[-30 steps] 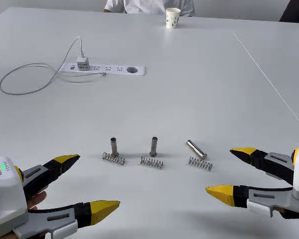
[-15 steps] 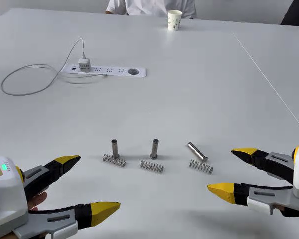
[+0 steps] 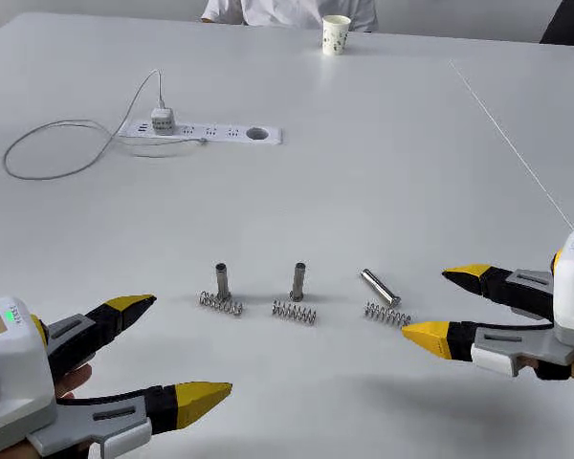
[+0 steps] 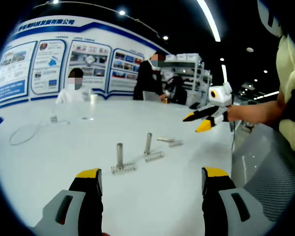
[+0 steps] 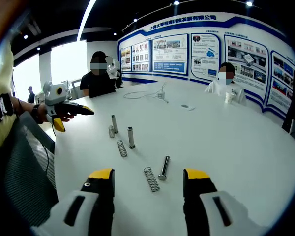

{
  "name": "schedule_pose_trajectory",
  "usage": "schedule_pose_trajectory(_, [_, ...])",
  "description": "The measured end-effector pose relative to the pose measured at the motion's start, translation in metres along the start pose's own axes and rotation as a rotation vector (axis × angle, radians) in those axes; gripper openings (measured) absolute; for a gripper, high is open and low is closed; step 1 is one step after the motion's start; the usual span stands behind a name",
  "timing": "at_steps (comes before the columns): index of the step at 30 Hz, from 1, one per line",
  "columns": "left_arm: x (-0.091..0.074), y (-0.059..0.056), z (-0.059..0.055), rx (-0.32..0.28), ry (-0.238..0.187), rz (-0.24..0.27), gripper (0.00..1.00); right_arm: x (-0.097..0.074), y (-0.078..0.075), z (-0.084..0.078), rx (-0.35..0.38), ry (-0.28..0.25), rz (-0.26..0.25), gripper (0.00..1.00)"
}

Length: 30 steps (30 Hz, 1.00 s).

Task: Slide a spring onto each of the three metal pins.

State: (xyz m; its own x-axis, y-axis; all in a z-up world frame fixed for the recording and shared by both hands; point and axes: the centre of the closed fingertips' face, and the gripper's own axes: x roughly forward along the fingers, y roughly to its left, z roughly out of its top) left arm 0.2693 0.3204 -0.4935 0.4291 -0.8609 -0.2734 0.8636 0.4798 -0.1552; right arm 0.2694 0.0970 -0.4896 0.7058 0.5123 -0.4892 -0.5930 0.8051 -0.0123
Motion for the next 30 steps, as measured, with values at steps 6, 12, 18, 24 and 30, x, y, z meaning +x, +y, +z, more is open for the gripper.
schedule_pose_trajectory(6, [-0.001, -0.001, -0.001, -0.002, 0.0, 0.003, 0.85, 0.008, -0.004, 0.005, -0.012, 0.017, -0.007, 0.55])
schedule_pose_trajectory(12, [-0.003, 0.002, -0.001, -0.005, -0.002, 0.01, 0.85, 0.017, -0.01, 0.008, -0.012, 0.041, -0.015, 0.52])
schedule_pose_trajectory(18, [-0.003, 0.001, 0.0, -0.004, -0.002, 0.012, 0.84, 0.025, -0.011, 0.011, -0.012, 0.057, -0.009, 0.5])
schedule_pose_trajectory(24, [-0.002, 0.0, 0.0, -0.002, 0.0, 0.009, 0.84, 0.036, -0.017, 0.014, -0.017, 0.085, -0.024, 0.44])
schedule_pose_trajectory(30, [-0.003, 0.0, -0.001, -0.003, 0.0, 0.011, 0.84, 0.048, -0.022, 0.012, -0.005, 0.128, -0.052, 0.38])
